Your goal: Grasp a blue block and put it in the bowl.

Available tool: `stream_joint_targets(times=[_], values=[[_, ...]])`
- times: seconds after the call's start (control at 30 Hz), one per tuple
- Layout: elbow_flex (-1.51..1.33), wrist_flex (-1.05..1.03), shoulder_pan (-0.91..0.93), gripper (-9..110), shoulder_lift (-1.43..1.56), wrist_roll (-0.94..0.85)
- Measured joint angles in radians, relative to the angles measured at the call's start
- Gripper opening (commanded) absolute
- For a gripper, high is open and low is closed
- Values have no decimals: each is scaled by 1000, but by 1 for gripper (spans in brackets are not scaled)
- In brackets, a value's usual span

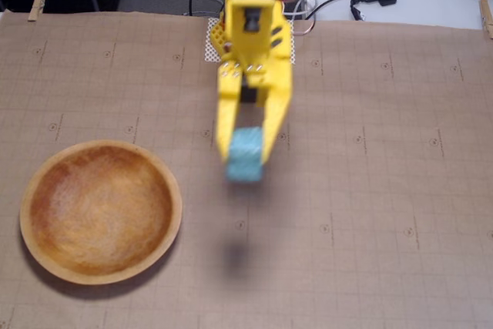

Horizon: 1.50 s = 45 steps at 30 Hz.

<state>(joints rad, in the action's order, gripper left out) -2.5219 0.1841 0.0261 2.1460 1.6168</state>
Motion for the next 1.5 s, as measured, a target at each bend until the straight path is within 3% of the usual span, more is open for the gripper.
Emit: stream_joint_targets(times=[0.2, 0.57, 1.07, 1.5], values=[[100, -20, 72, -3, -183, -11], [380, -414, 161, -3, -318, -11], [583, -423, 264, -3, -649, -11], [661, -423, 425, -3, -742, -11]])
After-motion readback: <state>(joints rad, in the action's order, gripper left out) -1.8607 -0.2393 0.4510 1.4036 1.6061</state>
